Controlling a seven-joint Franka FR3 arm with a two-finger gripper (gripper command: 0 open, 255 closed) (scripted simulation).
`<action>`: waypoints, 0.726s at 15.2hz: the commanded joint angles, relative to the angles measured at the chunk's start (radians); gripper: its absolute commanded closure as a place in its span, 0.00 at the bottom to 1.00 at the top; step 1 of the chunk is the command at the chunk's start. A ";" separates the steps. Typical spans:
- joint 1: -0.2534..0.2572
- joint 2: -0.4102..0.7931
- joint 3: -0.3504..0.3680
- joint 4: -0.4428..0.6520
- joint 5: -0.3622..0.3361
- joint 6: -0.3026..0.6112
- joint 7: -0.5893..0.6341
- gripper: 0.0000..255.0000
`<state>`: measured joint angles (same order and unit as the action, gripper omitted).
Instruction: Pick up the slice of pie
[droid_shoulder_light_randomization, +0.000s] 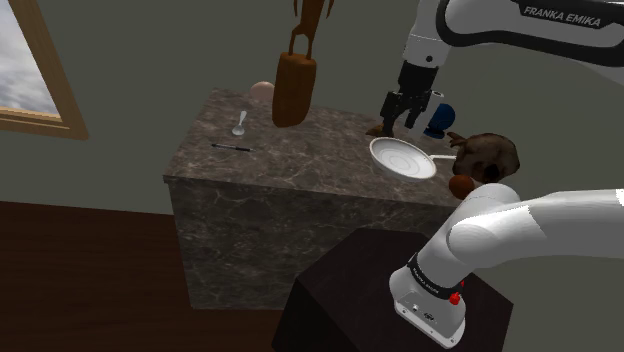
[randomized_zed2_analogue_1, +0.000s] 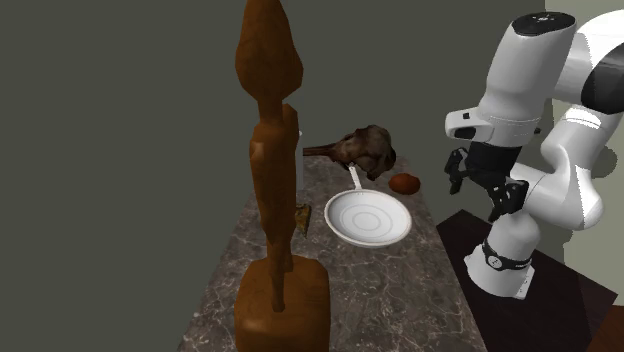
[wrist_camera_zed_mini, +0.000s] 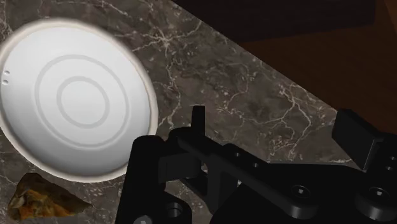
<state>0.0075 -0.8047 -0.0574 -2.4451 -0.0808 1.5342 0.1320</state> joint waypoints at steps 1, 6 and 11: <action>0.000 0.000 0.000 0.000 0.000 0.000 0.000 0.00; -0.027 0.113 -0.117 0.037 -0.078 0.051 -0.142 0.00; -0.044 0.259 -0.227 0.107 -0.133 0.106 -0.283 0.00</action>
<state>-0.0350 -0.5878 -0.2600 -2.3549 -0.2039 1.6189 -0.1193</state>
